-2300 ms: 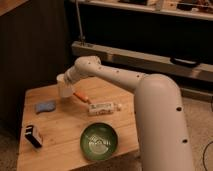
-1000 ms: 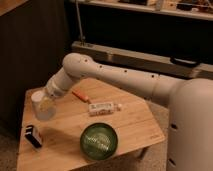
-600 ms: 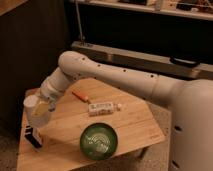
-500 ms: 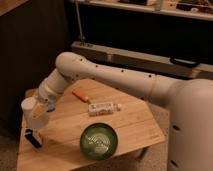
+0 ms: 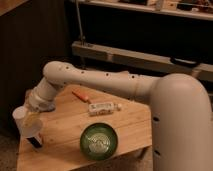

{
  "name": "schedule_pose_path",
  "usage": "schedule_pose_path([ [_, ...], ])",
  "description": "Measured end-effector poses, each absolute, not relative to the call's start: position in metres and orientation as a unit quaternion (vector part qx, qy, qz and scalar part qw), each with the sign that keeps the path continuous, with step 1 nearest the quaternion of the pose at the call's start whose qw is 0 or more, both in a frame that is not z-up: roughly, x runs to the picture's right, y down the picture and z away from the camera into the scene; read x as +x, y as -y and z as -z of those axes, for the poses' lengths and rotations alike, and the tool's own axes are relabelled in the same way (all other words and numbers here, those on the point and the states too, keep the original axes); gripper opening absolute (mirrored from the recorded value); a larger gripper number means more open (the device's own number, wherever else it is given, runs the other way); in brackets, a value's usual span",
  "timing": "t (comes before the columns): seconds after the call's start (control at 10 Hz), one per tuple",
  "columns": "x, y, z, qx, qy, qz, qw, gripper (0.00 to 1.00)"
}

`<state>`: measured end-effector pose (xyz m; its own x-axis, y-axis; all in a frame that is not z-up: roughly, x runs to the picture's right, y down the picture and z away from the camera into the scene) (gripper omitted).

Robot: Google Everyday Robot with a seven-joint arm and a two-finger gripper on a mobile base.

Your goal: Place the ceramic cup over the eraser

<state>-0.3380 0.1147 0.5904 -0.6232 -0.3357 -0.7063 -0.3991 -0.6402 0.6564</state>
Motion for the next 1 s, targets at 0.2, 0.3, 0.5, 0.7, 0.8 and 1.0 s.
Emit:
schedule_pose_path([
  [0.2,-0.338,-0.118,-0.591,-0.432,-0.430,-0.793,0.026,0.00],
  [0.3,-0.337,-0.121,-0.594,-0.430,-0.433,-0.792,0.027,0.00],
  [0.5,-0.338,-0.128,-0.599,-0.433,-0.431,-0.791,0.031,0.00],
  [0.7,-0.341,-0.134,-0.603,-0.444,-0.424,-0.789,0.035,0.00],
  [0.8,-0.343,-0.136,-0.604,-0.448,-0.423,-0.787,0.037,0.00],
  [1.0,-0.347,-0.148,-0.612,-0.450,-0.427,-0.784,0.039,0.05],
])
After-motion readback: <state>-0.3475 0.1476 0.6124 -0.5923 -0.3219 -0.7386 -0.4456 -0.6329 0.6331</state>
